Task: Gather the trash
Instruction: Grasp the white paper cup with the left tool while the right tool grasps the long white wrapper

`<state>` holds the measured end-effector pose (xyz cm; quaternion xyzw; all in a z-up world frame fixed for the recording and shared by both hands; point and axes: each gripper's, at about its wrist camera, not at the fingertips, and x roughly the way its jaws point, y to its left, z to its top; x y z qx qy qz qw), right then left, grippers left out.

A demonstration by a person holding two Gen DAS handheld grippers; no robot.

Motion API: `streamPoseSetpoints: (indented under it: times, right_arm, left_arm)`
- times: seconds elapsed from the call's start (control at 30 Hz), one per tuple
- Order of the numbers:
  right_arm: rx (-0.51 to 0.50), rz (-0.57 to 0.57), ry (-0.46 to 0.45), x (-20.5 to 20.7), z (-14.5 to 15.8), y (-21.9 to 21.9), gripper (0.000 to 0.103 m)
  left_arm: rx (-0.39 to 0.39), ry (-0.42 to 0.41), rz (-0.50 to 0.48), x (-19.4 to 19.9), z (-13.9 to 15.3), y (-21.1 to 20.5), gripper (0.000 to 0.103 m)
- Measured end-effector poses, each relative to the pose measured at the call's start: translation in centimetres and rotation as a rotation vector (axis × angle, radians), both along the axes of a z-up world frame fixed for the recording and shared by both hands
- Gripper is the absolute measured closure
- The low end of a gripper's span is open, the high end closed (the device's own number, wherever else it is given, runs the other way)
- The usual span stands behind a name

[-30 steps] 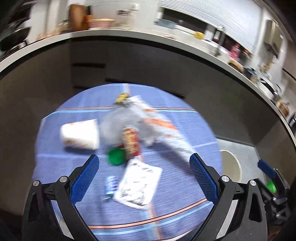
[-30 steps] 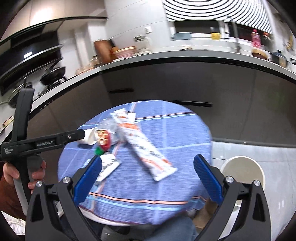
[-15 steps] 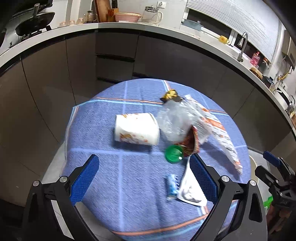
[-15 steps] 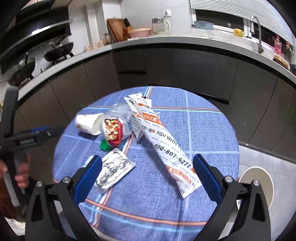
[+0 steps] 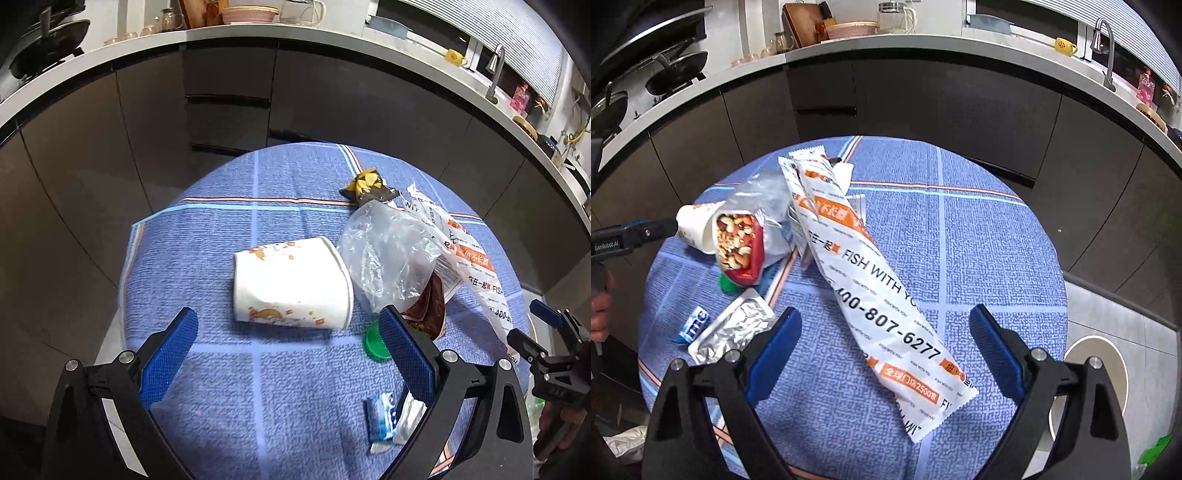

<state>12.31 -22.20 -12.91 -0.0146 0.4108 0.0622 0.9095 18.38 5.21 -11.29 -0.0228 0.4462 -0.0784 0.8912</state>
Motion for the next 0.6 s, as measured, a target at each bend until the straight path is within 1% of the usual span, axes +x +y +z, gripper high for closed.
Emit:
streamPoseSetpoints:
  times: [0.13, 0.23, 0.3, 0.4, 0.43, 0.47, 0.5, 0.53, 0.57, 0.6]
  right_arm:
    - [-0.009, 0.006, 0.01, 0.4, -0.6, 0.2, 0.011]
    - [-0.012, 0.008, 0.017, 0.9, -1.1, 0.3, 0.011]
    - [-0.013, 0.007, 0.024, 1.2, -1.5, 0.2, 0.013]
    - [-0.009, 0.004, 0.041, 1.8, -2.0, 0.2, 0.019]
    - [-0.009, 0.004, 0.045, 1.9, -2.1, 0.3, 0.026]
    - [-0.009, 0.006, 0.047, 1.9, -2.1, 0.3, 0.036]
    - [-0.012, 0.008, 0.049, 2.0, -2.1, 0.3, 0.043]
    - [-0.018, 0.008, 0.046, 1.9, -2.0, 0.3, 0.053]
    - [-0.021, 0.007, 0.04, 1.7, -1.8, 0.4, 0.059]
    - [-0.022, 0.009, 0.032, 1.5, -1.4, 0.4, 0.064]
  left_arm:
    - [0.06, 0.007, 0.003, 1.2, -1.1, -1.1, 0.009]
    - [0.087, 0.021, 0.0, 2.1, -2.0, -1.5, 0.009]
    - [0.127, 0.02, 0.006, 2.5, -2.5, -1.7, 0.009]
    - [0.157, 0.024, 0.011, 3.0, -3.0, -1.7, 0.009]
    - [0.158, 0.027, 0.014, 3.1, -3.1, -1.6, 0.009]
    - [0.159, 0.026, 0.021, 3.1, -3.1, -1.4, 0.01]
    - [0.159, 0.022, 0.031, 3.1, -3.0, -1.1, 0.011]
    - [0.153, 0.022, 0.034, 3.1, -2.9, -0.9, 0.019]
    - [0.139, 0.027, 0.036, 3.0, -2.8, -0.6, 0.027]
    - [0.122, 0.035, 0.04, 3.1, -2.7, -0.3, 0.027]
